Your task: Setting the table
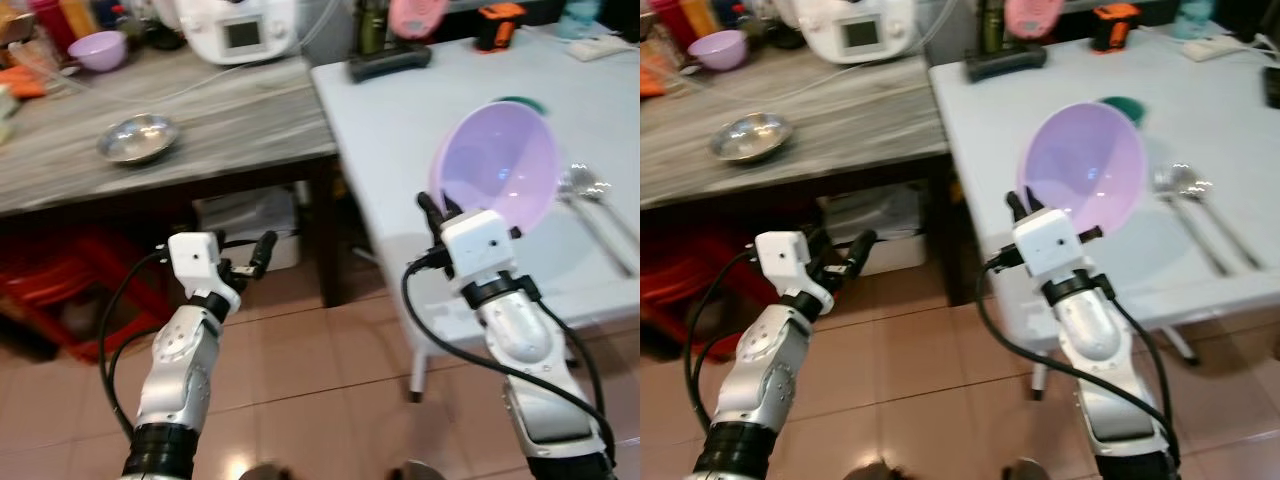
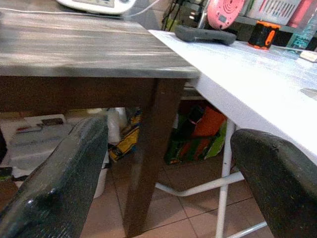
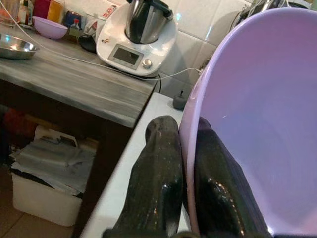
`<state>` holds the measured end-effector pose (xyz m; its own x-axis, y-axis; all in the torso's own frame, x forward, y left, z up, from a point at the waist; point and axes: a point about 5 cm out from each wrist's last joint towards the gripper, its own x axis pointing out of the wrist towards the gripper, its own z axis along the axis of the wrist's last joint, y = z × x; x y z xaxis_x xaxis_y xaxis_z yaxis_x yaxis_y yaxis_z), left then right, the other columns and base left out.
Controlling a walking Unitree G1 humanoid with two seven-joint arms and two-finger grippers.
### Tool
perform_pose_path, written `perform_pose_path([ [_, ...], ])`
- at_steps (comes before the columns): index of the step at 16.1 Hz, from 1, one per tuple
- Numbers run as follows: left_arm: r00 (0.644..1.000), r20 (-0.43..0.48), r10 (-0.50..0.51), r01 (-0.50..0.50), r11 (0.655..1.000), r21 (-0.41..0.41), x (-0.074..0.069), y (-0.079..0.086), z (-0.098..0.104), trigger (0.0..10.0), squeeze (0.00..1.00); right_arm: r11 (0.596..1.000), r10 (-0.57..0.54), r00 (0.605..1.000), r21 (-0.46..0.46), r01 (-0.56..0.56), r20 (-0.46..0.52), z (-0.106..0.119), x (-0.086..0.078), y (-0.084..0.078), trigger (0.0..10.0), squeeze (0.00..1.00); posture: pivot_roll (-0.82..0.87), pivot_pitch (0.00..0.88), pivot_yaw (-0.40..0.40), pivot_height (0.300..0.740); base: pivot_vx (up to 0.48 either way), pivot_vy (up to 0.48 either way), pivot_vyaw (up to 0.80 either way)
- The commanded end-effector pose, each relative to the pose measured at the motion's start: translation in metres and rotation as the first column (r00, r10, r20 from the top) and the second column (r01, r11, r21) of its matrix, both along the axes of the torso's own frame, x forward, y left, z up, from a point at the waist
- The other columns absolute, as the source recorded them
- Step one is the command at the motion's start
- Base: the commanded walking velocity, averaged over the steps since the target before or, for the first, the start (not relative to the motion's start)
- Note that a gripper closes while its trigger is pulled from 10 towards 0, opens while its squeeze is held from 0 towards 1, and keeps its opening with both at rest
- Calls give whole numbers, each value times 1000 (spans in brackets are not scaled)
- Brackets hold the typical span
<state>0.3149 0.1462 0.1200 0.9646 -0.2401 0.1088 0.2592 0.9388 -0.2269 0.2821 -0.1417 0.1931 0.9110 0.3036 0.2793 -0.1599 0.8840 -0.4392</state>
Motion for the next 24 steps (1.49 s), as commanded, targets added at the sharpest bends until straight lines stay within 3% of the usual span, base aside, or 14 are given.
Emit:
perform_pose_path([
  [1,999,-13,52,-52,998,22,-2,15,-3,10000,0,999,53,998,3,-53,23,5,-2,13,10000,0,-107,122,95,740,0,398,631],
  [12,998,-12,54,-54,998,24,0,14,-3,10000,0,999,49,998,5,-49,27,5,-2,11,10000,0,-108,122,96,740,0,394,82],
  [15,995,-17,103,-101,992,72,-2,21,-7,10000,0,999,43,999,3,-43,19,2,-5,8,10000,0,-110,123,97,740,0,398,0],
  [17,988,-30,151,-148,984,96,-4,30,-12,10000,0,999,38,999,2,-38,2,-3,-10,6,10000,0,-113,125,97,740,0,122,0],
  [24,988,17,153,-154,979,130,-12,32,-11,10000,0,998,64,998,15,-64,-6,-6,-15,9,10000,0,-109,124,85,740,0,0,547],
])
